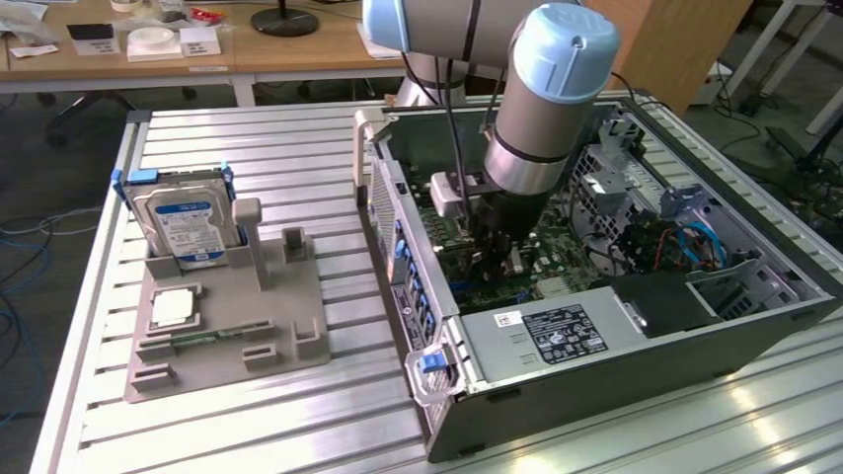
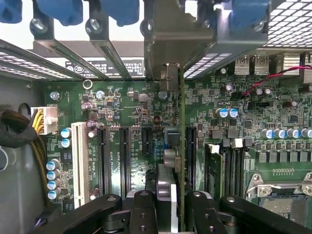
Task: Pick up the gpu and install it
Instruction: 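Insert the gpu into the slot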
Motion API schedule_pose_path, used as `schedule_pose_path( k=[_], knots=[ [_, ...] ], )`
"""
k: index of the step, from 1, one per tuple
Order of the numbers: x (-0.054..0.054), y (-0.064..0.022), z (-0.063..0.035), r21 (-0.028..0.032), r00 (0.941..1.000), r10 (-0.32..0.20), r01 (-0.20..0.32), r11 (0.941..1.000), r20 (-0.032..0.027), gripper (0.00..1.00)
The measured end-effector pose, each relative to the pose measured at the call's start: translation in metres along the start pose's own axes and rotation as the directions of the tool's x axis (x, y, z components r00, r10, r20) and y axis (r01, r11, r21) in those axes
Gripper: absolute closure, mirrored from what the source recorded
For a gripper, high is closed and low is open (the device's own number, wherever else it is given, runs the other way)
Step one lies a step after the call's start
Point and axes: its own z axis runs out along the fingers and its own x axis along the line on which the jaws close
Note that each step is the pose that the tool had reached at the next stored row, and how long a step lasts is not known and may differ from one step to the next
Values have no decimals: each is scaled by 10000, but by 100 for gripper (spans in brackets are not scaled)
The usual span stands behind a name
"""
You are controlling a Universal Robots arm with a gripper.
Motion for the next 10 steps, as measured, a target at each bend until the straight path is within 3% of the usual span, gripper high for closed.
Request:
schedule_pose_path(
  k=[10],
  knots=[
    [1,0,23,-3,10000,11,-11,10000,-2,72]
  ],
)
